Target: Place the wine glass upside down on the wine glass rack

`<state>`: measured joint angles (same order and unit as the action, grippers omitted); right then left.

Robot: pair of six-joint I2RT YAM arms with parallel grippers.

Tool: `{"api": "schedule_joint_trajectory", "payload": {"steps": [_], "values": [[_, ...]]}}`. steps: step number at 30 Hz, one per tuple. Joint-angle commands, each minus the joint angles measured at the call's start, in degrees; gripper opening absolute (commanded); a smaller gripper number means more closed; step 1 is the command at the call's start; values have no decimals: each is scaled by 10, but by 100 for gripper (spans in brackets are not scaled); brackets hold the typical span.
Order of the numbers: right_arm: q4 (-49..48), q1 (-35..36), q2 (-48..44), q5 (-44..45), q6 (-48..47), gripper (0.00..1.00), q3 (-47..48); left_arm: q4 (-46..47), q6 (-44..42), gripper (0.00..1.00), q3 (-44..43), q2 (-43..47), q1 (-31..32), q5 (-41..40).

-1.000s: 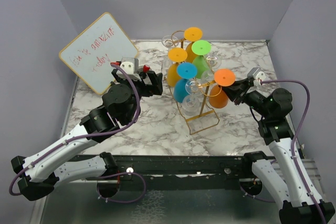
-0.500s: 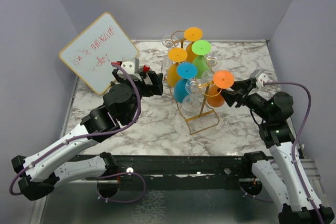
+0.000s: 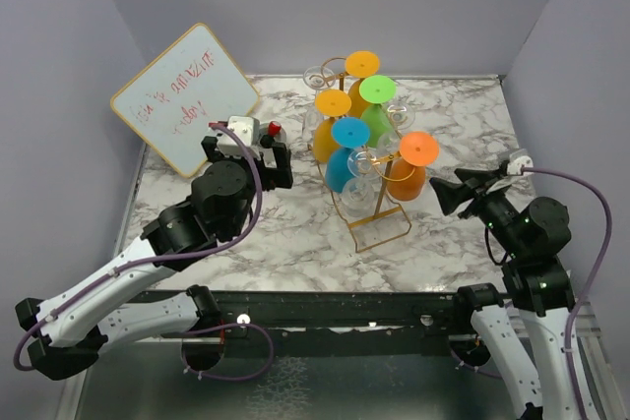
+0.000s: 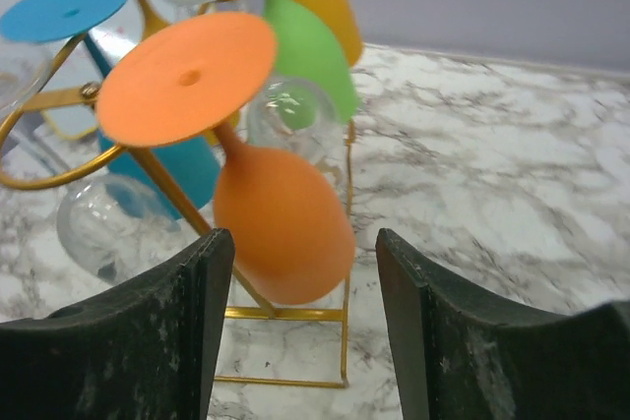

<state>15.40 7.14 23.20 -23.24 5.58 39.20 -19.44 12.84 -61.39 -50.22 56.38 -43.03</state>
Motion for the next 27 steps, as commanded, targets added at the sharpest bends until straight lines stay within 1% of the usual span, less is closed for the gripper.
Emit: {"api": "schedule_joint_trajectory", "payload": {"steps": [1, 2, 4, 6, 11, 15, 20, 24, 25, 26, 27], "values": [[152, -2, -18, 221, 94, 66, 97, -61, -2, 99, -1, 45, 3, -25], [166, -1, -22, 277, 95, 66, 116, -66, 2, 99, 3, 57, 3, -22], [184, -2, -28, 346, 106, 67, 138, -68, 22, 99, 9, 81, 3, -28], [202, -2, -30, 400, 112, 68, 166, -81, 51, 99, 2, 102, 3, -29], [257, -2, -17, 516, 117, 67, 238, -114, 62, 99, -20, 145, 3, -14], [280, -1, -4, 562, 96, 68, 295, -141, 37, 99, -37, 182, 3, -17], [277, -2, -1, 562, 55, 74, 328, -149, -12, 99, -87, 216, 3, -25], [294, -1, 9, 593, 63, 81, 345, -159, -37, 99, -129, 223, 3, -26], [301, -2, 12, 598, 65, 84, 349, -163, -41, 99, -136, 224, 3, -27], [309, -2, 14, 602, 71, 92, 353, -167, -42, 99, -142, 225, 2, -30], [315, -2, 14, 600, 77, 97, 356, -172, -42, 99, -147, 227, 3, -32]]}}
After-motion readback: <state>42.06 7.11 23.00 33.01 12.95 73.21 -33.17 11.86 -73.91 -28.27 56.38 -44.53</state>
